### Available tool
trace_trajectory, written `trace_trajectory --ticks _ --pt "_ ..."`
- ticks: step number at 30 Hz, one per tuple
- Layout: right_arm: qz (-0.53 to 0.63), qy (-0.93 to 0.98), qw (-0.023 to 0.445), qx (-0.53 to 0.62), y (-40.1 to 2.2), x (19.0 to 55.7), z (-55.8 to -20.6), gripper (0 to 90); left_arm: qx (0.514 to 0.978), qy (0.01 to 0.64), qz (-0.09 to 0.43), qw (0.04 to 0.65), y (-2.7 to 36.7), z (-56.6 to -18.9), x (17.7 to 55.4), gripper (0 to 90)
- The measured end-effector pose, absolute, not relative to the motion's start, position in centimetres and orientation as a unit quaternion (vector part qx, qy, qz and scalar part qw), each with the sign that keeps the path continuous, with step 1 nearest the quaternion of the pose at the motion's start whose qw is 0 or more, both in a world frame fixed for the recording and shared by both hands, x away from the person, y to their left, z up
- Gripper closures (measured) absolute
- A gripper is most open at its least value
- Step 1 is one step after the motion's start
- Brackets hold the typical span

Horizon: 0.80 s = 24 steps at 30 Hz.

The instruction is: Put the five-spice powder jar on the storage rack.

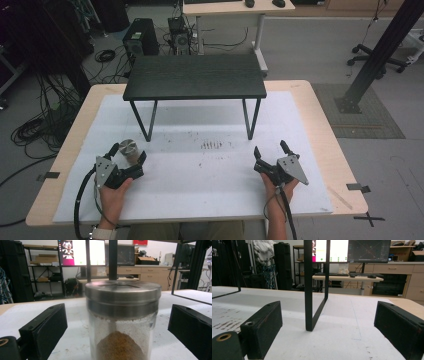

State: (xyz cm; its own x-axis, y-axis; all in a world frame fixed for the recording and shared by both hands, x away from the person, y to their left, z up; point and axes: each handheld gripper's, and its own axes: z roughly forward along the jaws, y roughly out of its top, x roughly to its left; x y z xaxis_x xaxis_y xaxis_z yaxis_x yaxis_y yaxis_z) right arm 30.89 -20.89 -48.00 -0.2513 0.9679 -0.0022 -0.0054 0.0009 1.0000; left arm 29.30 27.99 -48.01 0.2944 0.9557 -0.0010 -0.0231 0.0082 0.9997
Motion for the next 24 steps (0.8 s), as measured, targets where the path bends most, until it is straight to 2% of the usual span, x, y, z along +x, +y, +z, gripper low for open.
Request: trace_trajectory --ticks 8,12,24 --pt "0.560 0.558 0.434 0.431 -20.89 30.89 -48.00 8.2 0.563 0.411 0.425 0.578 27.98 -48.02 29.27 6.5" --pt "0.560 0.558 0.434 0.431 -20.89 30.89 -48.00 8.2 0.564 0.407 0.424 0.579 27.98 -48.03 29.21 14.6" --pt "0.561 0.558 0.434 0.431 -20.89 30.90 -48.00 8.2 0.565 0.405 0.423 0.581 27.95 -48.03 29.13 24.8"
